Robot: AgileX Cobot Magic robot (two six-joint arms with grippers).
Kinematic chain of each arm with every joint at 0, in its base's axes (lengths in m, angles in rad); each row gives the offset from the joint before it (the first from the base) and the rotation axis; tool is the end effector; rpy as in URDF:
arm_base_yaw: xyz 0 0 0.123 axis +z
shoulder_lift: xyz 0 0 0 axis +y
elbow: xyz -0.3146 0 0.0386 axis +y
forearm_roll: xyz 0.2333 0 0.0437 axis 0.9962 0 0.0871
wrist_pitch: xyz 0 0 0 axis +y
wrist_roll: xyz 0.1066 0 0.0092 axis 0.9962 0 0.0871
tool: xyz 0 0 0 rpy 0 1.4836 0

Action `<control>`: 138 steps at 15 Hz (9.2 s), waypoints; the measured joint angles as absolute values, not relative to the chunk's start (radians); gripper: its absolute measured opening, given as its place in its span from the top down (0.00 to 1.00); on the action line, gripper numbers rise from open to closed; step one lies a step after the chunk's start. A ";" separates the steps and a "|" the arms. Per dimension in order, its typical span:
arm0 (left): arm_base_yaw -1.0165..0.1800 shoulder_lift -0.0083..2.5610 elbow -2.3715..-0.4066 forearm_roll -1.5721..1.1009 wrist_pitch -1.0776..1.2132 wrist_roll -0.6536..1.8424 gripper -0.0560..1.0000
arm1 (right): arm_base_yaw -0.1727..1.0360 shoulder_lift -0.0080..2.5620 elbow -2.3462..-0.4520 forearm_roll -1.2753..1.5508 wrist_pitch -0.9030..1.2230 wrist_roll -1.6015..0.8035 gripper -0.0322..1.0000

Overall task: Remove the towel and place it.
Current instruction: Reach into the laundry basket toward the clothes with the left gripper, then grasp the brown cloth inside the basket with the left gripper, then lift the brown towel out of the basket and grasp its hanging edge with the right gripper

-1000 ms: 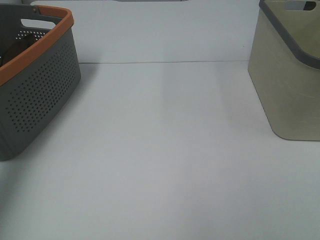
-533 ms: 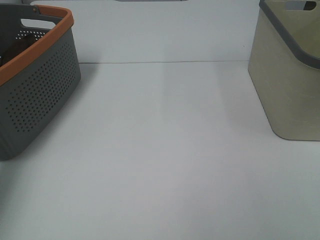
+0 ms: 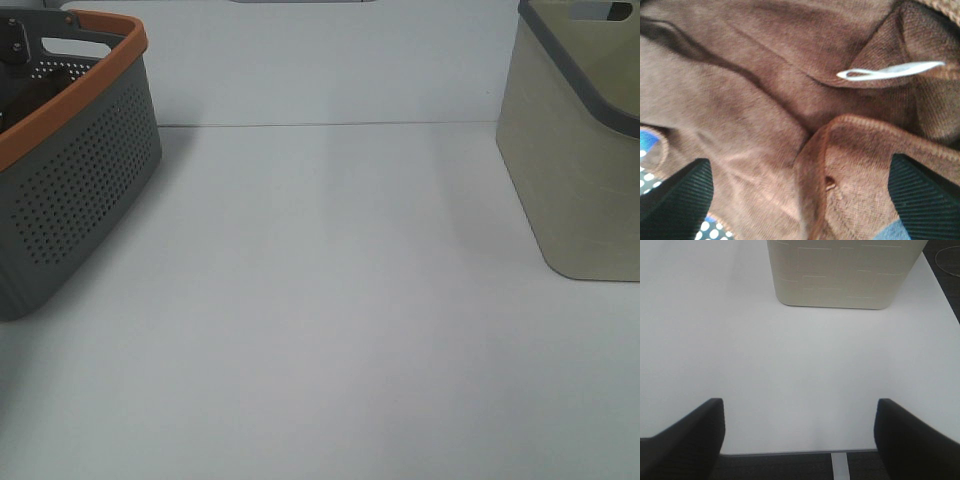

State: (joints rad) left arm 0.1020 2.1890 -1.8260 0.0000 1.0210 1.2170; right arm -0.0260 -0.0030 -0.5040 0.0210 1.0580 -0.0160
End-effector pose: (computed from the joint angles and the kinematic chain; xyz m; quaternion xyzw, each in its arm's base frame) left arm 0.4738 0.0485 0.2120 0.5241 0.8406 0.0837 0.1079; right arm -0.0363 0.0029 0.2642 0.0038 0.8506 -0.0005 0.5257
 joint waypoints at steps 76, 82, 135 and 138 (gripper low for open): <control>-0.454 1.778 -2.205 -0.484 0.862 1.327 0.95 | -0.026 0.636 -0.546 1.049 0.681 -1.156 0.21; -0.561 1.836 -2.205 -0.484 0.863 1.327 0.95 | -0.026 0.893 -0.546 1.409 0.749 -1.598 0.21; -0.610 1.836 -2.205 -0.500 0.893 1.447 0.95 | 0.093 1.655 -0.739 1.626 1.075 -2.106 0.31; -0.610 1.836 -2.205 -0.500 0.893 1.447 0.95 | 0.093 1.655 -0.741 1.666 1.075 -2.110 0.31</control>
State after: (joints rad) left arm -0.6100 1.8360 -2.2050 -0.5000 0.8930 1.4470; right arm 0.0930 1.6550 -0.7410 1.6660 1.0750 -2.1100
